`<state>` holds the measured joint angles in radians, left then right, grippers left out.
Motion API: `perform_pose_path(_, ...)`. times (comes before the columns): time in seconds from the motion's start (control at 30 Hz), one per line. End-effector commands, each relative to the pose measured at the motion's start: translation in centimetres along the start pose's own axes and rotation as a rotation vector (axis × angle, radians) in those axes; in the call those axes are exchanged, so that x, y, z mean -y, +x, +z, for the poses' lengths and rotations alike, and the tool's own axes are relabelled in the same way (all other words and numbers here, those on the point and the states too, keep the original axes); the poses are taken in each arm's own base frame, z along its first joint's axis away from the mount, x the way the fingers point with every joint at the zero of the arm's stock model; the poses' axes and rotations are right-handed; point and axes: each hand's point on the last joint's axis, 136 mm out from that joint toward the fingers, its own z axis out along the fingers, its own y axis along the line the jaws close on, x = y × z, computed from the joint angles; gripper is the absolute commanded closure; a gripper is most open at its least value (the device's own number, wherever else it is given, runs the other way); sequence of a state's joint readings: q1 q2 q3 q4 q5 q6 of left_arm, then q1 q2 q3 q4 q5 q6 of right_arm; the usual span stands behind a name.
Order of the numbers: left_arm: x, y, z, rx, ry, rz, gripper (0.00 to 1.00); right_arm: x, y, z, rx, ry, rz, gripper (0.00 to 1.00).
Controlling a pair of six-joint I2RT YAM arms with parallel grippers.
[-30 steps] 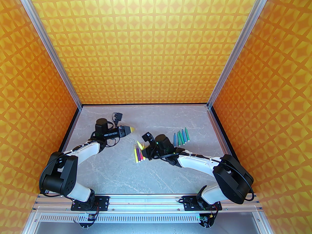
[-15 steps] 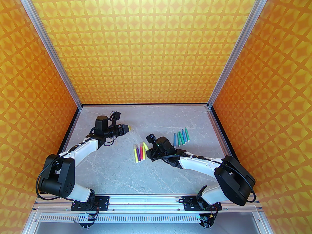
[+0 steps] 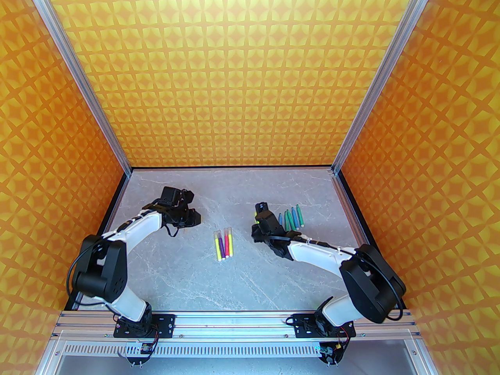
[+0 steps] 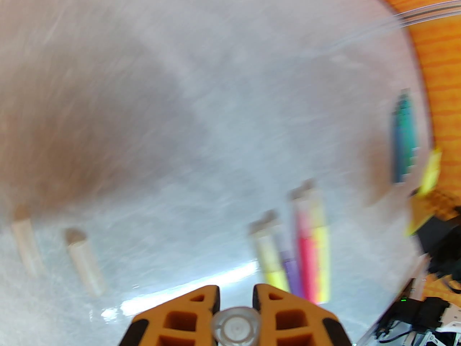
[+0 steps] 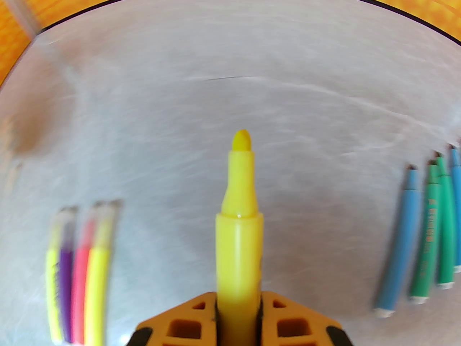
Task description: Open the pen caps
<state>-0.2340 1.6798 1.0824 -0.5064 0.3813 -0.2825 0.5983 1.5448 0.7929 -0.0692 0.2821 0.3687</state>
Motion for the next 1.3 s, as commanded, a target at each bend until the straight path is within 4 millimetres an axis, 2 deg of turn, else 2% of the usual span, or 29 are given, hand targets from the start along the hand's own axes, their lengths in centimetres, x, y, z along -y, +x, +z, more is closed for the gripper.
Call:
perform_pose_path(0.0,-1.9,0.7,0.2,-0.054,-0.126,0.013,1.0,2.4,-0.3,0.6,-0.014,0.132,0.029,1.0)
perform_pose_path(0.3,-3.3,1.0,1.0,-0.075,-0.194,0.004,1.0,5.5,1.4,2.0,-0.073,0.259,0.065,1.0)
perform_pose_path(0.5,-3.8,1.1,1.8,-0.096,-0.21,0.001,0.98,6.6,1.3,2.1,-0.077,0.317,0.057,1.0)
perform_pose_path(0.9,-5.0,1.5,2.8,-0.138,-0.284,0.01,0.93,7.9,1.0,3.8,-0.127,0.379,0.06,1.0)
perform_pose_path(1.27,-5.5,2.0,3.3,-0.16,-0.3,0.011,0.82,8.8,1.6,4.6,-0.166,0.398,0.084,0.98)
